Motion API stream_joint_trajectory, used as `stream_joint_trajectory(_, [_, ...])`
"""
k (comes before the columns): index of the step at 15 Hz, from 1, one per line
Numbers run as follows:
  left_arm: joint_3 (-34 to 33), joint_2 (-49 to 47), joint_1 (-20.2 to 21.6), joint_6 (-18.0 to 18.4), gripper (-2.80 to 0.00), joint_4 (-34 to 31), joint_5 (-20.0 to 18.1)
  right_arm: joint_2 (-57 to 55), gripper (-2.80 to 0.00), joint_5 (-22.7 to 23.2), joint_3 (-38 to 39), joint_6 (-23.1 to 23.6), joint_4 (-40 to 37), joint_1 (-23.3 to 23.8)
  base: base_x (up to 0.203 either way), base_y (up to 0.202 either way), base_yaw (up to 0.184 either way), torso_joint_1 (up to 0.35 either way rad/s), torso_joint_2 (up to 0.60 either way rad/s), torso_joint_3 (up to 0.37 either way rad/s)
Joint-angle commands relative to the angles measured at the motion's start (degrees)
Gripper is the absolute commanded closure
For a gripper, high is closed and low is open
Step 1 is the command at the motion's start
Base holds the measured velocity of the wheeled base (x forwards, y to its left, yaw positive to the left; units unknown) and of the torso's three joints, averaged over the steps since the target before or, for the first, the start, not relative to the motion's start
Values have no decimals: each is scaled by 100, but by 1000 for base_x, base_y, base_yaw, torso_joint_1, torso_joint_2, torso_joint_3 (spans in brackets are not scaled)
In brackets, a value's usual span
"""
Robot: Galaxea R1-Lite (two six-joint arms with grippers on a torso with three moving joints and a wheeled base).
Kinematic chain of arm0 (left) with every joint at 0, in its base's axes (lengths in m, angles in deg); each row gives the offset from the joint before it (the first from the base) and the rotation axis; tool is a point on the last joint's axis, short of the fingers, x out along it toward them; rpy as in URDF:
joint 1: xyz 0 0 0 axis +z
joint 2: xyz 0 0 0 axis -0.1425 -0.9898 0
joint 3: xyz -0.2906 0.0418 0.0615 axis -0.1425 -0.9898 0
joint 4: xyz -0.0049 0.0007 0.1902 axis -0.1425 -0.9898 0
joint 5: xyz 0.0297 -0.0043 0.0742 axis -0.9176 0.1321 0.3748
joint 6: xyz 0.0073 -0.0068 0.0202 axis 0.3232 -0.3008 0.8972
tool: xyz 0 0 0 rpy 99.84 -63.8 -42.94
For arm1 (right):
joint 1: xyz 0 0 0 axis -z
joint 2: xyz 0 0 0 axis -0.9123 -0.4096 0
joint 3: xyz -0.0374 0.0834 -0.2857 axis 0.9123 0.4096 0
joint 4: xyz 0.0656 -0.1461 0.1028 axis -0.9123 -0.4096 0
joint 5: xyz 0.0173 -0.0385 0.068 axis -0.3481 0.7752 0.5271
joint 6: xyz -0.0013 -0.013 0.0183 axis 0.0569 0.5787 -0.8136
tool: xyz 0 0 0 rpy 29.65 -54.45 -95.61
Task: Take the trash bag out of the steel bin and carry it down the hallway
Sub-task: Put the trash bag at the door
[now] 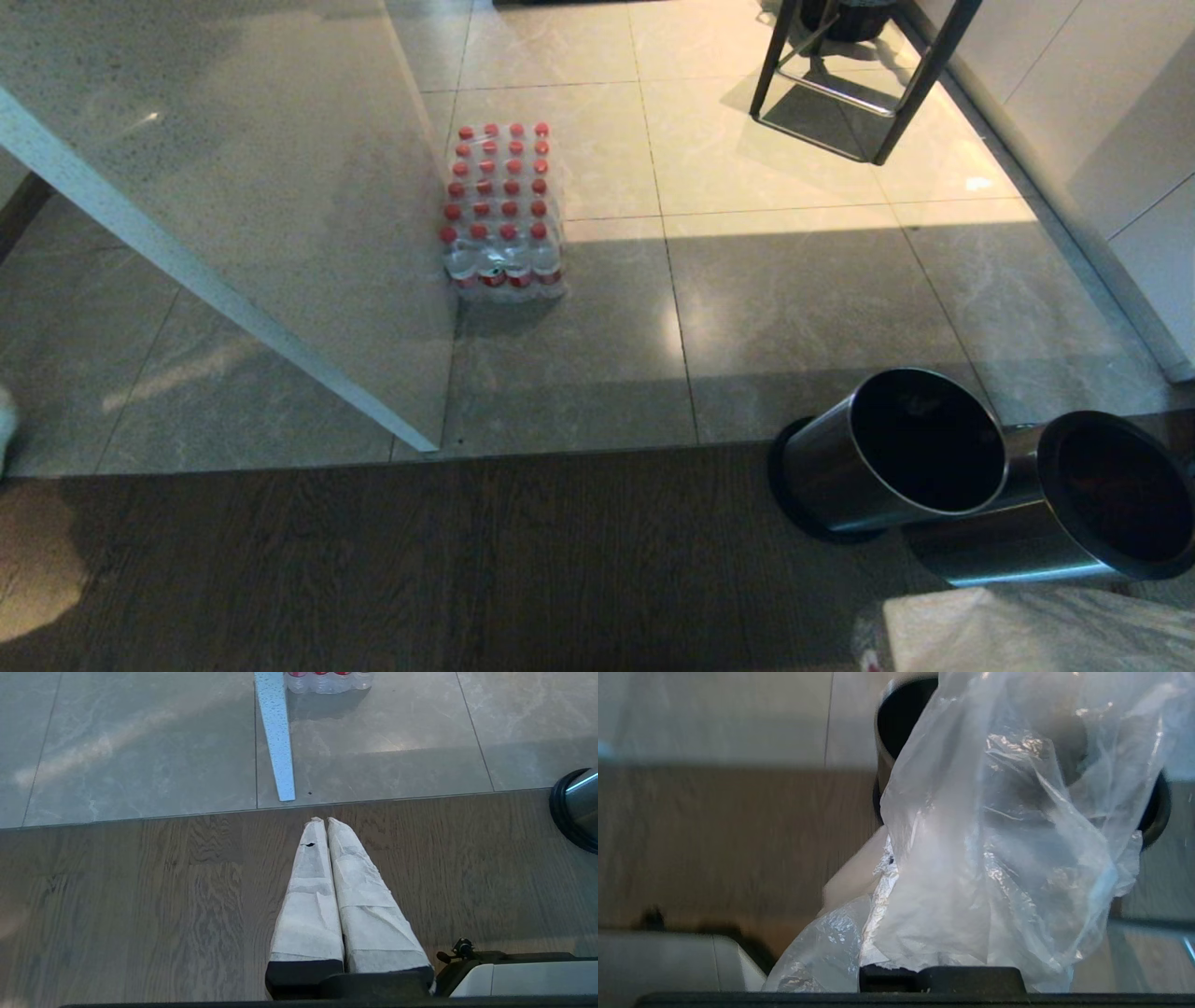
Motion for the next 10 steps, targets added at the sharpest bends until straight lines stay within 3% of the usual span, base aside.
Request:
stream_joint_trajectory(1, [0, 0, 0, 0, 0, 0, 2, 557, 0, -12, 105, -245, 143, -12, 0, 0, 0, 0, 0, 0])
stream_joint_trajectory(3, [0, 0, 0, 0, 0, 0, 2, 646, 0, -76, 131, -420, -198, -13, 0, 0, 0, 0, 0, 0])
stream_joint_trajectory(10, [0, 0, 0, 0, 0, 0, 2, 646, 0, -102, 129, -506, -174, -22, 0, 0, 0, 0, 0, 0])
